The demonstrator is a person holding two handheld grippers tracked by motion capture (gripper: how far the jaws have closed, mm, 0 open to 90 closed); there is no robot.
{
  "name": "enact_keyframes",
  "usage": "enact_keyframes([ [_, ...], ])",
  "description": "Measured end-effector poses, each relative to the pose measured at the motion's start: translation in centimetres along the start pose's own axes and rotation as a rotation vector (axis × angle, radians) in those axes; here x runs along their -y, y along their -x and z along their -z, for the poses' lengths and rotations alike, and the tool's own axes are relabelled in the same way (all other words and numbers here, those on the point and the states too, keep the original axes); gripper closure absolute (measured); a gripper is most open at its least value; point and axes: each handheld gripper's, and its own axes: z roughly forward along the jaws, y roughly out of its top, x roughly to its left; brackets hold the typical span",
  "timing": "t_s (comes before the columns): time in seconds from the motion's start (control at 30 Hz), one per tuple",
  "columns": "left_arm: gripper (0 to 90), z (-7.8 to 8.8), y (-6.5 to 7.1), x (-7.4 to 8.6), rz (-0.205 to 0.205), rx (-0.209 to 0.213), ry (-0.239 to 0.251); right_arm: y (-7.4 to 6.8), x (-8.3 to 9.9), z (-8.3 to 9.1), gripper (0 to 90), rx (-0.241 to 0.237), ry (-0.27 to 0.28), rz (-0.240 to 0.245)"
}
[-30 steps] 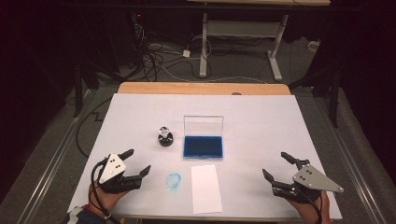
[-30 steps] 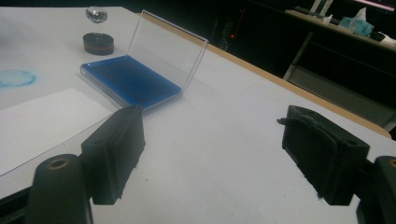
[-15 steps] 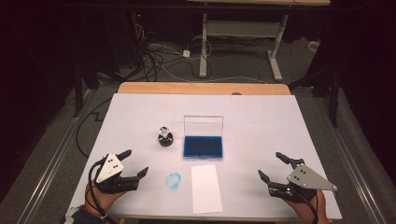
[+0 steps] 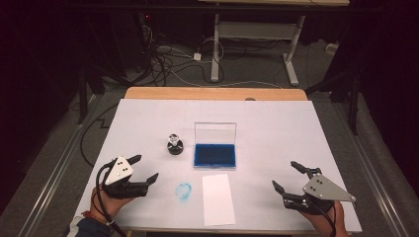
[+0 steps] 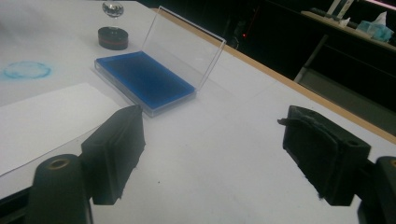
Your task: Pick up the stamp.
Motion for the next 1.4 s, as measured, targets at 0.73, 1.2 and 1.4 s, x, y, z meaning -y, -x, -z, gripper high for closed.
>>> enact_keyframes([
  [0.73, 16.9, -3.1, -0.7, -3.4, -0.069, 0.030, -0.111, -0.6, 0.1, -0.4, 17.0, -0.021, -0.024, 0.038],
  [1.2, 17.3, -7.7, -2.4, -6.7, -0.083, 0.039, -0.203, -0.8, 0.2, -0.6, 17.0, -0.046, -0.047, 0.037],
  [1.4, 17.9, -8.5, -2.7, -7.1, -0.091, 0.034, -0.204, -0.8, 0.3, -0.6, 17.1, -0.047, -0.054, 0.041],
])
